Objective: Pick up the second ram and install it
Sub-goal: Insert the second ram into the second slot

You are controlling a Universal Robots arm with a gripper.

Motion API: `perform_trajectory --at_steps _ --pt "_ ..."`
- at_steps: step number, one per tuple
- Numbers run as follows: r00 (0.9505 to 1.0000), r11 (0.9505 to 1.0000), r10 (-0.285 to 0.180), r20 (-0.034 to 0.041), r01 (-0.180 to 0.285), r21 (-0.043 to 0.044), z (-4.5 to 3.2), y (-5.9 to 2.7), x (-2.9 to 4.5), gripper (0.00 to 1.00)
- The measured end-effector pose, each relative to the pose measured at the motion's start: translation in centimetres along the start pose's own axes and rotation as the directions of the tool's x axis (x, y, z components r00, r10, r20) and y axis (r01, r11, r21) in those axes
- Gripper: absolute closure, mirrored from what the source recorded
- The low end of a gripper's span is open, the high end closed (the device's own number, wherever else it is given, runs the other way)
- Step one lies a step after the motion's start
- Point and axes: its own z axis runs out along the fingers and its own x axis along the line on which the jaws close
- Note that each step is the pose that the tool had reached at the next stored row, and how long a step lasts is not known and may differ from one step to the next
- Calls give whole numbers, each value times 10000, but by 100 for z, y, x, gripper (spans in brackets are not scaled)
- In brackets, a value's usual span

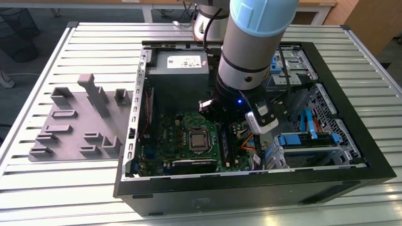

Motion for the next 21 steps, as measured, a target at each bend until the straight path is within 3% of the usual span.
perform_trajectory --at_steps 21 --pt "10000 10000 51 2 -51 0 57 -45 -53 86"
